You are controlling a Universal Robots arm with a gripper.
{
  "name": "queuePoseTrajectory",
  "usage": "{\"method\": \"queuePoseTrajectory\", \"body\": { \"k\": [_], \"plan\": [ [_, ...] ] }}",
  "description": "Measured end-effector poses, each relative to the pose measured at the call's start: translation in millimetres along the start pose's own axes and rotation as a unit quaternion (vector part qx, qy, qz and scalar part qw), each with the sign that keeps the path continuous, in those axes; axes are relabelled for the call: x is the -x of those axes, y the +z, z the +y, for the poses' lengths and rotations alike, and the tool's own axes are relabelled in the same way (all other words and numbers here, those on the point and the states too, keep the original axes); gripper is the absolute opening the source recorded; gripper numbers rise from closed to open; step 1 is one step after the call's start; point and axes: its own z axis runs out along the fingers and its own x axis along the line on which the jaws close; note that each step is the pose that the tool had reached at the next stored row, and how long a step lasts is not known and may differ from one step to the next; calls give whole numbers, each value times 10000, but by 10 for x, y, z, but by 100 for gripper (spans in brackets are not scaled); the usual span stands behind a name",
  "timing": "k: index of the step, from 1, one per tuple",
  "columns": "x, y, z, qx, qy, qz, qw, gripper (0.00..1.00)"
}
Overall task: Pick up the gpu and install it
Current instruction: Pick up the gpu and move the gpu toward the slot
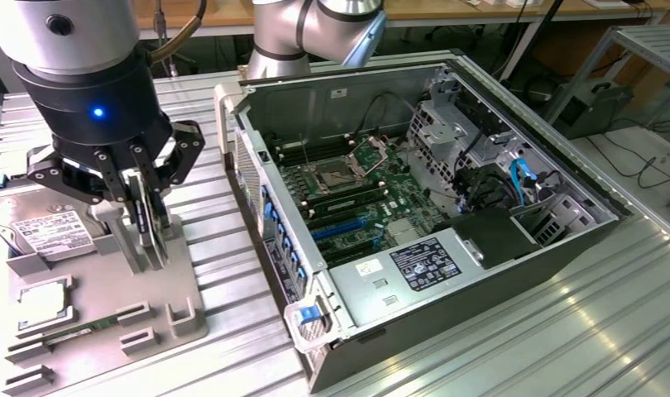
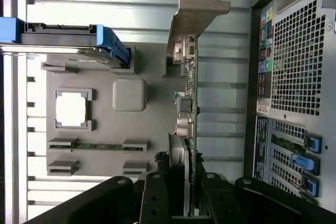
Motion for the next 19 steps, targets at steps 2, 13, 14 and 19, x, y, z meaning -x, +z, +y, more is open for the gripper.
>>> {"method": "queuePoseTrajectory", "body": {
  "k": [2,13,14,19],
  "plan": [
    [0,-10,0,-4,0,-1,10000,28],
    [2,-73,1,-98,-2,3,10000,28],
    [1,-76,1,-100,-2,3,10000,28],
    [2,-96,2,-120,-3,4,9999,28]
  ]
}}
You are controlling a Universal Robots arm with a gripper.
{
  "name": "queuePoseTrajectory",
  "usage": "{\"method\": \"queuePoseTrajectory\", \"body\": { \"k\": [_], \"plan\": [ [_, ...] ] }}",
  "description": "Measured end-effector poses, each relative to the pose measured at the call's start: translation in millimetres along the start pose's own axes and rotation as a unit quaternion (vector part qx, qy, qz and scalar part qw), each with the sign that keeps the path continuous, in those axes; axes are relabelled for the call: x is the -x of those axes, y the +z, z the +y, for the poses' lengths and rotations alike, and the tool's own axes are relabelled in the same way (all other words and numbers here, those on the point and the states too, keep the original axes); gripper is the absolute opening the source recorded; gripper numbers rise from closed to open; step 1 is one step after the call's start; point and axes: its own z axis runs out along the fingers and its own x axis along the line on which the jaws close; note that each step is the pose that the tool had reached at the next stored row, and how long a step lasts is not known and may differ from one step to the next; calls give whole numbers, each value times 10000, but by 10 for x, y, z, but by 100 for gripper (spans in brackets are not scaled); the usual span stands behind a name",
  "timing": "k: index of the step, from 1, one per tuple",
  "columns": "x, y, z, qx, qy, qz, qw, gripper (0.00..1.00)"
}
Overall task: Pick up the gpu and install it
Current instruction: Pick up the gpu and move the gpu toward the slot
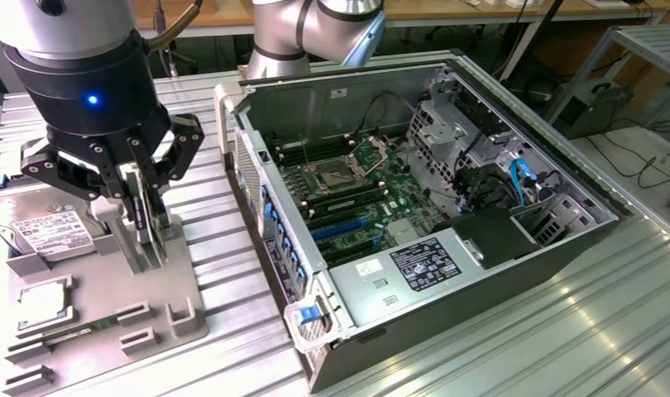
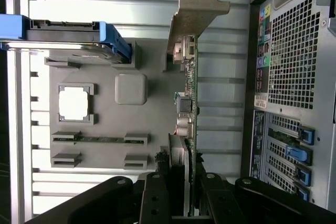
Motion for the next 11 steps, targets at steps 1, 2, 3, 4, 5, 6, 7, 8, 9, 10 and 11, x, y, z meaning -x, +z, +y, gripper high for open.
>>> {"method": "queuePoseTrajectory", "body": {
  "k": [1,2,3,4,5,6,7,8,9,10,11],
  "plan": [
    [0,-4,0,-3,0,0,10000,28],
    [0,-8,0,-8,0,0,10000,28],
    [1,-11,0,-13,0,0,10000,28],
    [1,-14,0,-19,-1,-1,10000,28],
    [0,-17,0,-25,-1,0,10000,28],
    [0,-20,0,-32,-1,1,10000,28],
    [0,-23,0,-41,-1,1,10000,28],
    [0,-25,0,-48,-1,2,10000,28],
    [1,-28,0,-55,-1,1,10000,28],
    [1,-37,0,-70,-2,1,10000,28],
    [1,-40,0,-79,-2,2,10000,28]
  ]
}}
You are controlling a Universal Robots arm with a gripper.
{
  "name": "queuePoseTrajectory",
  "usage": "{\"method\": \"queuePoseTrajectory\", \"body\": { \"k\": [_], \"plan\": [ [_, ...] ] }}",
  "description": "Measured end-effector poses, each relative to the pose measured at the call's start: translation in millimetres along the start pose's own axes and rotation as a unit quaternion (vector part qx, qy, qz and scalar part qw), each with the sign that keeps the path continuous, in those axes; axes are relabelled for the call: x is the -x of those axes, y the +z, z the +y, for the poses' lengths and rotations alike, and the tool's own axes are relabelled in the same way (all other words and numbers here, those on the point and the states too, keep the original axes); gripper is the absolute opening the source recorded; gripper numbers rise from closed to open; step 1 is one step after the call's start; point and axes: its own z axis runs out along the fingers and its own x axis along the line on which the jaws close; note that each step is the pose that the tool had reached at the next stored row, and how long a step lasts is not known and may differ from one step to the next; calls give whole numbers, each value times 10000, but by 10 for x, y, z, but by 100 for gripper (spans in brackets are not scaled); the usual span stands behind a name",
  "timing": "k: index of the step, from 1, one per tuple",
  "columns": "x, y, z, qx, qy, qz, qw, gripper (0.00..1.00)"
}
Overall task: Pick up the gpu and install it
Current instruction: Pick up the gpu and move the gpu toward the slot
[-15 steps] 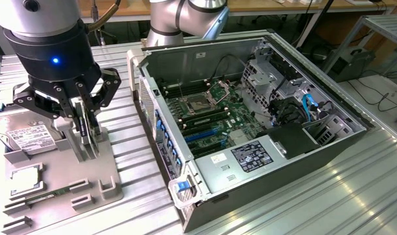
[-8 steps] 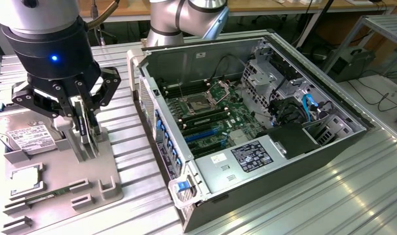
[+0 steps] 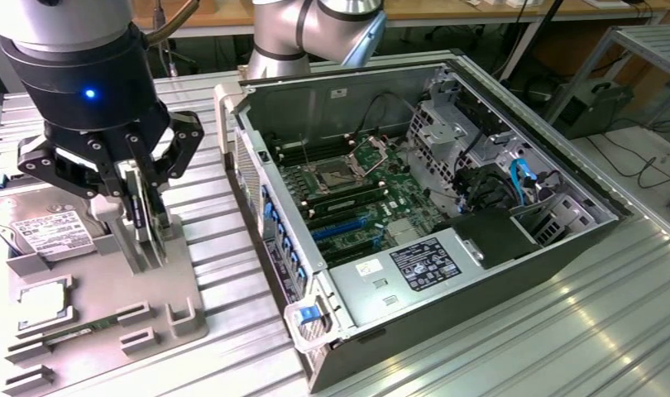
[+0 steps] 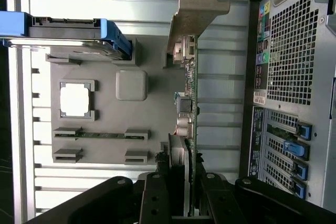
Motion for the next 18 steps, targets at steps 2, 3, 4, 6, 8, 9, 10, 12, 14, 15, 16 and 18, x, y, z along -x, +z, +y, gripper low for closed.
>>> {"method": "queuePoseTrajectory", "body": {
  "k": [2,3,4,6,8,9,10,12,14,15,16,18],
  "plan": [
    [0,-10,0,-29,0,2,10000,28],
    [0,-14,-1,-43,-1,2,10000,28],
    [0,-20,-1,-53,-1,2,10000,28],
    [1,-33,-1,-70,-2,3,10000,28],
    [1,-49,-1,-84,-2,3,10000,28],
    [1,-60,-1,-90,-2,3,10000,28],
    [1,-72,-2,-97,-2,3,10000,28],
    [2,-87,-2,-105,-2,4,9999,28],
    [2,-107,-2,-113,-3,4,9999,28],
    [2,-116,-2,-116,-2,4,9999,28],
    [2,-124,-3,-118,-2,4,9999,28],
    [3,-144,-3,-122,-3,4,9999,28]
  ]
}}
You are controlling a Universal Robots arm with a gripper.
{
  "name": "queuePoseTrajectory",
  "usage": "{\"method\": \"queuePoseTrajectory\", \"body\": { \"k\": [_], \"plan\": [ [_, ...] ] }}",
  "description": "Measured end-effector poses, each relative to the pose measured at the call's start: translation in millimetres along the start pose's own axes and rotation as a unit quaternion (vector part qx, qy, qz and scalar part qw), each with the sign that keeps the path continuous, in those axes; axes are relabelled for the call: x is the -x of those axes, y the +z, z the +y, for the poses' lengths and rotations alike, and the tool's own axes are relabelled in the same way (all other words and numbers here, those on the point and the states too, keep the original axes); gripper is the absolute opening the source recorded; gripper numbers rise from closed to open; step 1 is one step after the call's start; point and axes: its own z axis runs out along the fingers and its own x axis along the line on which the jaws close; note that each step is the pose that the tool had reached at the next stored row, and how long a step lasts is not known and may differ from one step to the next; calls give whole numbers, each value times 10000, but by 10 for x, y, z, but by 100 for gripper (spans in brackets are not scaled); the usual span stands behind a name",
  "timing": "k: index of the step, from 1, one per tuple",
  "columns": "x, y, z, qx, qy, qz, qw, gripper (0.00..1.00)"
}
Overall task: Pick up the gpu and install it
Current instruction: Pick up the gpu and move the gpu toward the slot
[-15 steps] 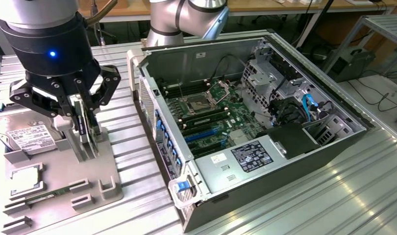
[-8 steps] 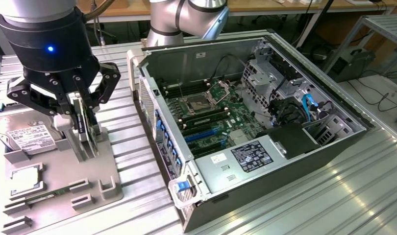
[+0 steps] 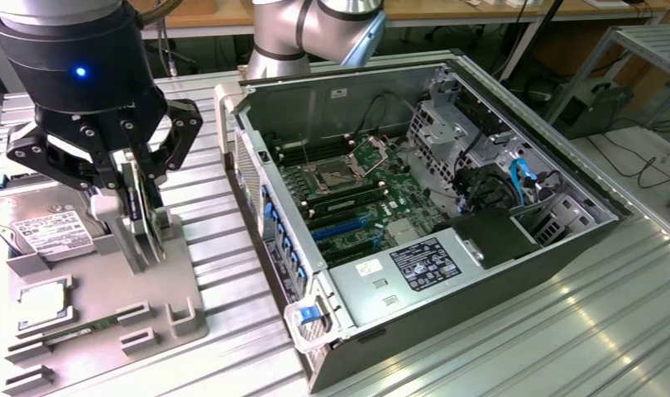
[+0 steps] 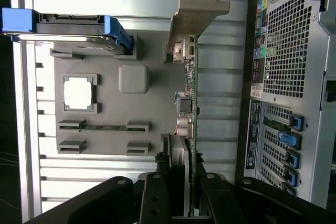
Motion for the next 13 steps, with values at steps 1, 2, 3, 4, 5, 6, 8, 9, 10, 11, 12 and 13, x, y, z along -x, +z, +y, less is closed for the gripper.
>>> {"method": "queuePoseTrajectory", "body": {
  "k": [1,2,3,4,5,6,8,9,10,11,12,13],
  "plan": [
    [0,-9,0,-1,0,0,10000,28],
    [0,-18,-1,-3,0,0,10000,28],
    [1,-27,-1,-4,0,0,10000,28],
    [1,-42,-2,-6,0,0,10000,28],
    [1,-58,-3,-10,0,0,10000,28],
    [1,-69,-3,-14,0,0,10000,28],
    [2,-88,-4,-22,-1,1,10000,28],
    [2,-98,-4,-26,-1,1,10000,28],
    [2,-106,-5,-31,-1,1,10000,28],
    [2,-116,-5,-38,-1,1,10000,28],
    [3,-129,-6,-48,-1,2,10000,28],
    [3,-136,-6,-57,-1,2,10000,28]
  ]
}}
